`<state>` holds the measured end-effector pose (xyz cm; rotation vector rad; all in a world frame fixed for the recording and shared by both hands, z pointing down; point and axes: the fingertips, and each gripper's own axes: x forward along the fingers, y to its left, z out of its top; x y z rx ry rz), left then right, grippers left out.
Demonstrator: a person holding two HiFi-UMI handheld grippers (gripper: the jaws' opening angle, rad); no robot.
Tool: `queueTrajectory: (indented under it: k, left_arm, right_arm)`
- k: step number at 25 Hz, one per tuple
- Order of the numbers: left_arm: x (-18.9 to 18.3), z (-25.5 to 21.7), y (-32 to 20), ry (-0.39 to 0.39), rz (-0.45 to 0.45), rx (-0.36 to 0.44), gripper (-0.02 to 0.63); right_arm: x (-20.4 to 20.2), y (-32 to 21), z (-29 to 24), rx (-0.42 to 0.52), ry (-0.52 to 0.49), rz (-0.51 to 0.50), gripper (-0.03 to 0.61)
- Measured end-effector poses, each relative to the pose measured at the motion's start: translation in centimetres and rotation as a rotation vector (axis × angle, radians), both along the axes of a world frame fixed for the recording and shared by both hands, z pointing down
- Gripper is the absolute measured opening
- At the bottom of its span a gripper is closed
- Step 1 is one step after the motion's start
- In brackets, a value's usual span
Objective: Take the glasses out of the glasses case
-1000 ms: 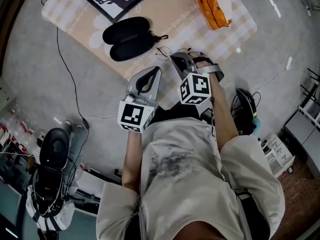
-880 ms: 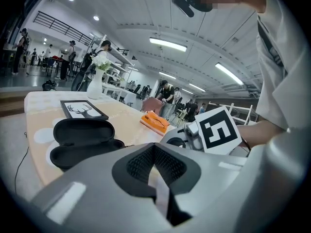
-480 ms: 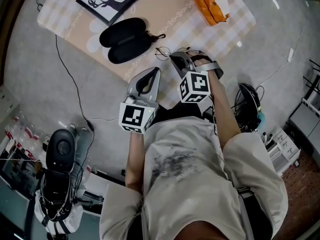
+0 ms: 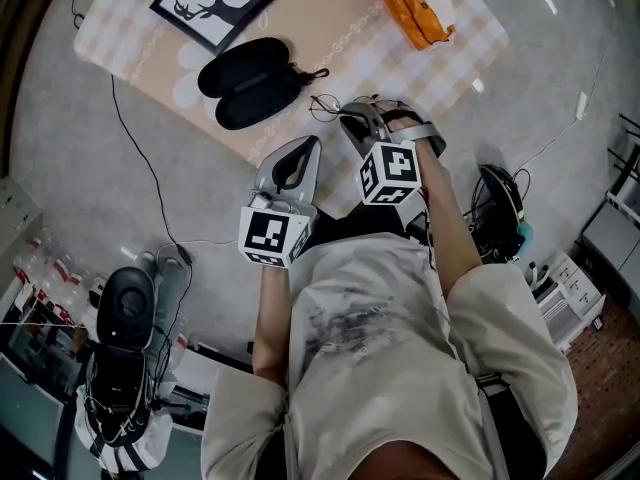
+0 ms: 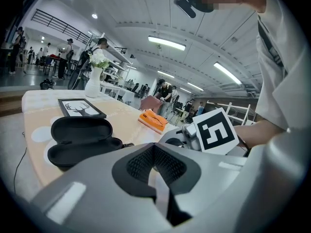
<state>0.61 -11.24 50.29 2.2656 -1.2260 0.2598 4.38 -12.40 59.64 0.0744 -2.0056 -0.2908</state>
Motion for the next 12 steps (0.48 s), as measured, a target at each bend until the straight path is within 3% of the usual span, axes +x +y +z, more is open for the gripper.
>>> queueTrajectory:
  k: [12]
  left_arm:
    - [0.2,-0.9,-0.1,-0.005,0.016,0.025,0.009]
  right_arm:
    - [0.5,-0.6,-1.7,0.019,-0.057,0.065,0.109]
